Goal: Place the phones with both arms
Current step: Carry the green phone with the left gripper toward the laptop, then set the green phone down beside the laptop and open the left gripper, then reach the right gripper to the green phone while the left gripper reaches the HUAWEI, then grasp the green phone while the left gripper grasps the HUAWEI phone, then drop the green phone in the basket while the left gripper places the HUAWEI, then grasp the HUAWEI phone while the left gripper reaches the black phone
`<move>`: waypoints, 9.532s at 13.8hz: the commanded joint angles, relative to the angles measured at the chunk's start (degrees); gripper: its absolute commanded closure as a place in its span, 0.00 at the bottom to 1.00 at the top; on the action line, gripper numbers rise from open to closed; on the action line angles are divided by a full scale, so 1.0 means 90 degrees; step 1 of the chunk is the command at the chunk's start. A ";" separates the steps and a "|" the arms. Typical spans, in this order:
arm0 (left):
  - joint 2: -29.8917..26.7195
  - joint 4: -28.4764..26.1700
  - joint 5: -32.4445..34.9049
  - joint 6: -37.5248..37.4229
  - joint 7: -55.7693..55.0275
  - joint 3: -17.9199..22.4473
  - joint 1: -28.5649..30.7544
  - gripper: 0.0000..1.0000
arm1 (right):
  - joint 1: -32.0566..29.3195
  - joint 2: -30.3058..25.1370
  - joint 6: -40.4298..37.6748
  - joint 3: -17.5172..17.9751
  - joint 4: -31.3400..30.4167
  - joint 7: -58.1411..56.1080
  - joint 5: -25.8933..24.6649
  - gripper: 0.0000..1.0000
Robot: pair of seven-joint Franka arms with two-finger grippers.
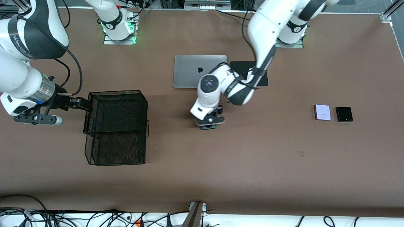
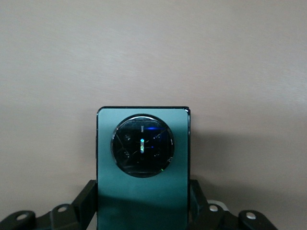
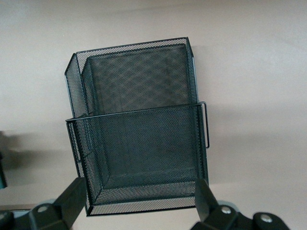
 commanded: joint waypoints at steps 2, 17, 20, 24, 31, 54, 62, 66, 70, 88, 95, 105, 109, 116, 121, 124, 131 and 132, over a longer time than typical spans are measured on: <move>0.0621 0.0947 0.0032 -0.0131 -0.0222 0.0433 -0.0498 1.00 | -0.0044 -0.0075 -0.0105 0.0055 0.0043 -0.0044 -0.0110 0.00; -0.1797 -0.1090 -0.0017 -0.1273 0.1095 0.0630 0.0505 0.00 | -0.0015 -0.0095 -0.0242 0.0074 0.0043 -0.0025 -0.0403 0.00; -0.2696 -0.2243 0.0052 -0.1264 0.1835 0.0650 0.1130 0.00 | 0.0131 -0.0075 -0.0242 0.0103 0.0043 -0.0034 -0.0374 0.00; -0.3468 -0.3260 0.0586 -0.1147 0.3154 0.0640 0.2300 0.00 | 0.0969 -0.0037 -0.0135 0.0103 0.0053 0.0063 -0.0315 0.00; -0.4310 -0.5368 0.0676 0.1310 0.4962 0.0640 0.4011 0.00 | 0.2845 0.1835 0.1193 0.0094 0.1007 0.2551 -0.0364 0.00; -0.3373 -0.6993 0.1321 0.4205 0.6828 0.0232 0.6472 0.00 | 0.3921 0.4505 0.3010 0.0064 0.1674 0.2457 -0.1038 0.00; -0.3099 -0.6924 0.1321 0.4215 0.7024 -0.0688 0.7509 0.16 | 0.4028 0.4563 0.3010 0.0064 0.1664 0.2368 -0.1048 0.00; -0.3089 -0.6866 0.1321 0.4205 0.6966 -0.0688 0.7509 0.57 | 0.4097 0.4622 0.3010 0.0055 0.1664 0.2368 -0.1263 0.00; -0.3089 -0.6515 0.1311 0.3798 0.6926 -0.0727 0.7431 0.83 | 0.4097 0.4632 0.3010 0.0064 0.1664 0.2348 -0.1526 0.00; -0.1967 -0.3790 0.1204 0.1872 0.2965 -0.1606 0.5324 0.91 | 0.3786 0.3531 0.2457 -0.0326 0.1694 0.3384 -0.1468 1.00; -0.1636 -0.2933 0.1262 0.1267 0.0592 -0.1567 0.3430 0.92 | 0.2321 0.2328 0.0367 -0.0346 0.1645 0.2039 -0.1448 1.00; -0.0307 -0.0617 0.1262 0.0553 -0.0055 -0.0542 0.0401 0.94 | 0.1265 0.0287 0.2374 -0.0902 -0.2113 -0.0404 -0.0611 1.00; -0.0043 -0.0411 0.1272 0.0553 -0.0232 -0.0240 -0.0029 0.93 | 0.1265 -0.0026 0.2531 -0.1039 -0.2670 -0.0689 -0.0160 1.00; -0.0051 -0.0332 0.1263 0.0504 -0.0359 -0.0054 -0.0118 0.00 | 0.1265 -0.0163 0.2629 -0.1351 -0.3081 -0.1489 -0.0014 1.00; -0.0812 -0.0459 0.1194 -0.0557 0.0176 -0.0180 0.0602 0.00 | 0.1265 -0.0076 0.2639 -0.1420 -0.3199 -0.1538 0.0261 1.00; -0.1524 -0.1052 0.1184 -0.1019 0.0684 -0.0667 0.1529 0.00 | 0.1255 -0.0007 0.2823 -0.1478 -0.3179 -0.1548 0.0261 1.00; -0.3351 -0.3221 0.1194 -0.1068 0.3337 -0.0844 0.3648 0.00 | 0.1235 0.0071 0.3020 -0.1479 -0.3063 -0.1451 0.0339 0.01; -0.3527 -0.3387 0.1194 -0.1068 0.3884 -0.0844 0.3980 0.00 | 0.1255 0.0071 0.2962 -0.1469 -0.2956 -0.1431 0.0339 0.01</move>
